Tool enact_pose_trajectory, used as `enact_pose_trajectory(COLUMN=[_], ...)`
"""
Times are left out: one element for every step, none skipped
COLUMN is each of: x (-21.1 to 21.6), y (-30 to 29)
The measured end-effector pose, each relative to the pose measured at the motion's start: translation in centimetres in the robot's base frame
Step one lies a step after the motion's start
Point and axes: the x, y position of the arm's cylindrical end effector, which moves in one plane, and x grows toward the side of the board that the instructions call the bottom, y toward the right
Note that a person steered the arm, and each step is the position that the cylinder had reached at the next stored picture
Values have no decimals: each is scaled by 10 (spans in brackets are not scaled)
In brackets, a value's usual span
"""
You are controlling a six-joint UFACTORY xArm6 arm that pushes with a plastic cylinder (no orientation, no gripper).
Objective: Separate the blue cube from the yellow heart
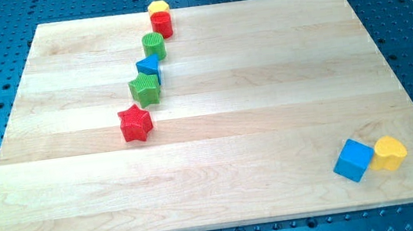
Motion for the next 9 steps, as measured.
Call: enact_pose_trajectory(x=[-16, -22, -15, 5, -7, 5, 41, 24, 5], y=[-99, -199, -198, -212, -298, -336, -322, -386, -410])
